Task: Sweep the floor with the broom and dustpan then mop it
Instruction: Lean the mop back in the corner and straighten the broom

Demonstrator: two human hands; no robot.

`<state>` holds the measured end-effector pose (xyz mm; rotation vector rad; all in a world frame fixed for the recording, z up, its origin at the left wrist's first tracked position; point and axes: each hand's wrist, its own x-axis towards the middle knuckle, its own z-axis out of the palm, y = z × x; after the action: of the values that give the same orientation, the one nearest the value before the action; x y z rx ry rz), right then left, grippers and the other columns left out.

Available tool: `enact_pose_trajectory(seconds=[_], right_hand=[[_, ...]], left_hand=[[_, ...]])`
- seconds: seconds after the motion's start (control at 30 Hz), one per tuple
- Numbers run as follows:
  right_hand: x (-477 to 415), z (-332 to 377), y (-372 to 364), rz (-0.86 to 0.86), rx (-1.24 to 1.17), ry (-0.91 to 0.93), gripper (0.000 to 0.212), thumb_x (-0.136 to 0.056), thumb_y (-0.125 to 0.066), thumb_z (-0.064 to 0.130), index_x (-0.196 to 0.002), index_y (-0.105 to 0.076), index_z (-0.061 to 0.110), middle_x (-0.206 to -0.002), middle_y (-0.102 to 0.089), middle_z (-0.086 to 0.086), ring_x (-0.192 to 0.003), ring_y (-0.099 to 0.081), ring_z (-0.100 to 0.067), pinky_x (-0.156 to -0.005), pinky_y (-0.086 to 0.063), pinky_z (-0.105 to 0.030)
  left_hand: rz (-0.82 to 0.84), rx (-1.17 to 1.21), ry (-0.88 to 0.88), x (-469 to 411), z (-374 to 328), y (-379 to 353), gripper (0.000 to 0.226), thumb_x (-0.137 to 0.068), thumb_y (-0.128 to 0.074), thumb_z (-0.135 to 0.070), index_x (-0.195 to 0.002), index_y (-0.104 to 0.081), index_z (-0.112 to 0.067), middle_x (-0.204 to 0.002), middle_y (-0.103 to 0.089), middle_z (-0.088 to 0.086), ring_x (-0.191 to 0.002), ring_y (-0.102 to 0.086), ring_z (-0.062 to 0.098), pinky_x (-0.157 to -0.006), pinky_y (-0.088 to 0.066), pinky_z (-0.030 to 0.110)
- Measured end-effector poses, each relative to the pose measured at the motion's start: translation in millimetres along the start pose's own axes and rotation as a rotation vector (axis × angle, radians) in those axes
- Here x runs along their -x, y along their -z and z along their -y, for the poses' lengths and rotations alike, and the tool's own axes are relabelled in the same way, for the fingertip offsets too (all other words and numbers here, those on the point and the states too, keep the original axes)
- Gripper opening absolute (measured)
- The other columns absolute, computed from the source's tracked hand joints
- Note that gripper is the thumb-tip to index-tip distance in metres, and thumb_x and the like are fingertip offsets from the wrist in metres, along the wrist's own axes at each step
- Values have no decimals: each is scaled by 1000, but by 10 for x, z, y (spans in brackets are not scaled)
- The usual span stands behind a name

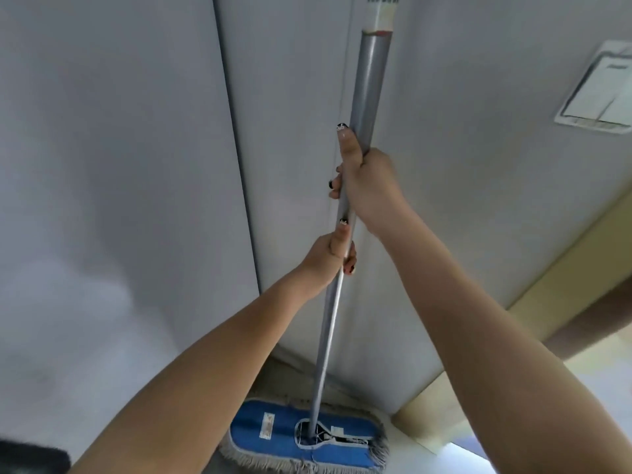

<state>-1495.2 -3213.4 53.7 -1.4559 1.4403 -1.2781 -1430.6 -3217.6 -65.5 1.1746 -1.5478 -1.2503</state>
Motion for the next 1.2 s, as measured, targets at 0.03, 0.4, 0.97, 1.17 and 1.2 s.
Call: enact_pose_trajectory(seconds=[0.03, 0.4, 0.97, 1.17, 1.2], right_hand=[[-51, -58, -24, -11, 23, -6, 48, -95, -40, 53, -75, -50, 10, -61, -55, -3, -56, -58, -17, -69, -53, -34], [-457, -162, -62, -69, 71, 12, 47, -96, -37, 54, -93, -47, 8, -66, -54, 0, -68, -60, -19, -54, -44, -21], [-667, -640, -200, -40, 95, -16, 43, -97, -36, 51, -96, -48, 9, -73, -56, 0, -69, -56, -13, -55, -41, -16], [-808, -896, -315, 26, 79, -45, 44, -97, -37, 50, -93, -48, 8, -70, -55, 1, -66, -54, -14, -56, -41, -20], [-824, -952, -340, 29, 67, -60, 43, -97, -38, 50, -93, -48, 8, -70, -54, 1, -66, -54, -14, -56, -41, -20]], left_hand=[[2, -13, 12, -77, 57, 1, 66, -94, -13, -58, -60, -43, -10, -51, -49, 3, -50, -48, 11, -61, -42, 14], [68, -39, -16, -526, 101, 66, 64, -100, -8, -46, -66, -46, -7, -53, -46, 7, -44, -45, 5, -58, -41, 11], [77, -129, 117, -775, 497, 80, 67, -100, -6, -51, -63, -45, -11, -62, -53, -2, -42, -45, -5, -59, -36, 10], [45, -128, 226, -843, 622, 90, 60, -100, -5, -46, -63, -41, -14, -45, -46, -12, -33, -41, -6, -59, -30, 15], [39, -140, 239, -846, 641, 94, 59, -101, -6, -44, -62, -40, -15, -40, -43, -12, -33, -41, -4, -57, -30, 15]])
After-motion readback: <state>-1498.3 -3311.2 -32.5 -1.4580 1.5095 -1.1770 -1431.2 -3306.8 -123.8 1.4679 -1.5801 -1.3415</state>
